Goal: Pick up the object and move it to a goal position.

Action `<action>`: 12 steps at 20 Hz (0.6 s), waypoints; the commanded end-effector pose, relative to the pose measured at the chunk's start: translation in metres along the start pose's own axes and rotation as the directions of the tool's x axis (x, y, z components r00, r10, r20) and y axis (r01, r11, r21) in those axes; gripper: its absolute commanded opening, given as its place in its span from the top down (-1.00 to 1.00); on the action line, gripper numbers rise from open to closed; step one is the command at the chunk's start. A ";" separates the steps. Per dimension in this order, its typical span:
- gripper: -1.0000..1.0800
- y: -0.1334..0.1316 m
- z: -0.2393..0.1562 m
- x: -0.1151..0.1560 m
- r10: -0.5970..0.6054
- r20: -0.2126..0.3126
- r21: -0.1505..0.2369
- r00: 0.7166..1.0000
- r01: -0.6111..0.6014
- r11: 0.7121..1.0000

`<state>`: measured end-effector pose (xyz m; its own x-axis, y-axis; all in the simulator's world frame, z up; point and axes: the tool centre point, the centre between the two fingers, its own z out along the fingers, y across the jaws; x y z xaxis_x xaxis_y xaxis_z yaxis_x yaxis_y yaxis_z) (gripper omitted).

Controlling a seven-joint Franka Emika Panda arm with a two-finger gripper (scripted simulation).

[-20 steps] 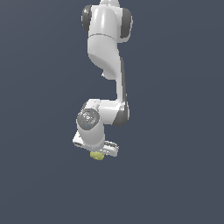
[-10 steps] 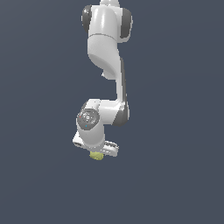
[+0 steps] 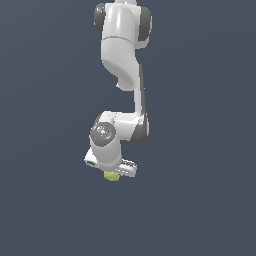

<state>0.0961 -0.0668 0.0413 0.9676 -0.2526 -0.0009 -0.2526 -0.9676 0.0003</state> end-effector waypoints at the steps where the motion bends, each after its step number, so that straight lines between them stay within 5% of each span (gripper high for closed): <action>1: 1.00 -0.003 -0.002 -0.005 0.000 -0.001 0.000 1.000 0.000 1.000; 12: 1.00 -0.028 -0.017 -0.052 0.000 -0.001 0.000 1.000 0.000 1.000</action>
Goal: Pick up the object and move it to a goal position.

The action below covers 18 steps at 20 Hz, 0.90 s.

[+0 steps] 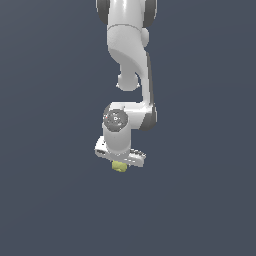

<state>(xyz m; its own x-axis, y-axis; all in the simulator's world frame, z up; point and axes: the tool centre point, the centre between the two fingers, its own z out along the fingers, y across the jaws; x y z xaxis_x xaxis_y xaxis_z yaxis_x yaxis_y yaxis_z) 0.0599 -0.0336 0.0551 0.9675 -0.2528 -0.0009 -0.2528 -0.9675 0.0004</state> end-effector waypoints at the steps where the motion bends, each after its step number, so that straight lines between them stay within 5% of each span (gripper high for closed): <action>1: 1.00 -0.008 -0.005 -0.015 -0.001 -0.001 0.001 1.000 0.001 1.000; 18: 1.00 -0.079 -0.047 -0.144 -0.002 -0.001 0.001 1.000 0.002 1.000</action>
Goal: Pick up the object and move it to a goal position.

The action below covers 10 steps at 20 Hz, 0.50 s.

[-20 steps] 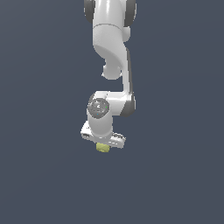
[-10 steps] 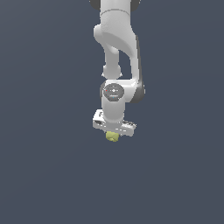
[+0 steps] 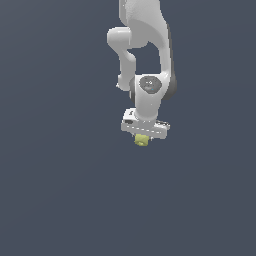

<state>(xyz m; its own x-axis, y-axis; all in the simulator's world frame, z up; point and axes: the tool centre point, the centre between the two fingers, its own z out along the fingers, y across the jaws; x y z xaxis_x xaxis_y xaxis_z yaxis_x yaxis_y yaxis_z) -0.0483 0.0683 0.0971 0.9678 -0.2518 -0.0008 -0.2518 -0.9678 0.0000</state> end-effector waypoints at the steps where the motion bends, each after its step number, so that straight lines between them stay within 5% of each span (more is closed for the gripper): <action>1: 1.00 -0.013 -0.008 -0.023 0.000 -0.001 0.000 1.000 0.000 1.000; 10: 1.00 -0.052 -0.031 -0.091 0.000 -0.001 -0.001 1.000 0.000 1.000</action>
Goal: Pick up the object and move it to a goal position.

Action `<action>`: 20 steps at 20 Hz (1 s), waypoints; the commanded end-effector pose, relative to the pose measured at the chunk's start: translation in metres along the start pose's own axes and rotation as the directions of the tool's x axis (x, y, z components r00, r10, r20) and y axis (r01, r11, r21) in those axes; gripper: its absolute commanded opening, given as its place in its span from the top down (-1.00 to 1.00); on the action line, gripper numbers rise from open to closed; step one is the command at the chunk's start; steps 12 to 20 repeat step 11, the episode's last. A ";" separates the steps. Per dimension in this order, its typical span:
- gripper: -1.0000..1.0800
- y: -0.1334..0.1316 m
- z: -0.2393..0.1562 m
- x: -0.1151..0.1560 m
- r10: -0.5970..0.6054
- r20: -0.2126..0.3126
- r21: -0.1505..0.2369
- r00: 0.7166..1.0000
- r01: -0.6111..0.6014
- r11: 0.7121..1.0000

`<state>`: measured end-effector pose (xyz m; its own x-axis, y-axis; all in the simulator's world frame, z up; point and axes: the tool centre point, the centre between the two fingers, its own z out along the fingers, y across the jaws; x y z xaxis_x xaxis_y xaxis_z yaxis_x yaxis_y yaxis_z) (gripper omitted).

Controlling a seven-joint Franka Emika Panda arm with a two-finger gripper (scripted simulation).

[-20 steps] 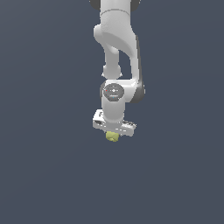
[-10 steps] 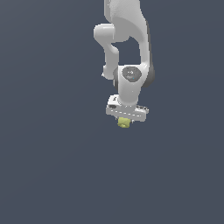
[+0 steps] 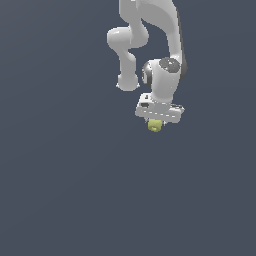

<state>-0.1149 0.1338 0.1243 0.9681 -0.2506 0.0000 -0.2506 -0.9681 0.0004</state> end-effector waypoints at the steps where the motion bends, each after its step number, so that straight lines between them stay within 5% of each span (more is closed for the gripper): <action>1: 1.00 -0.009 -0.006 -0.016 0.001 0.000 0.000 1.000 -0.001 1.000; 8: 1.00 -0.025 -0.015 -0.040 0.001 0.000 0.000 1.000 -0.001 1.000; 20: 1.00 -0.027 -0.016 -0.042 0.002 0.000 0.000 1.000 -0.002 1.000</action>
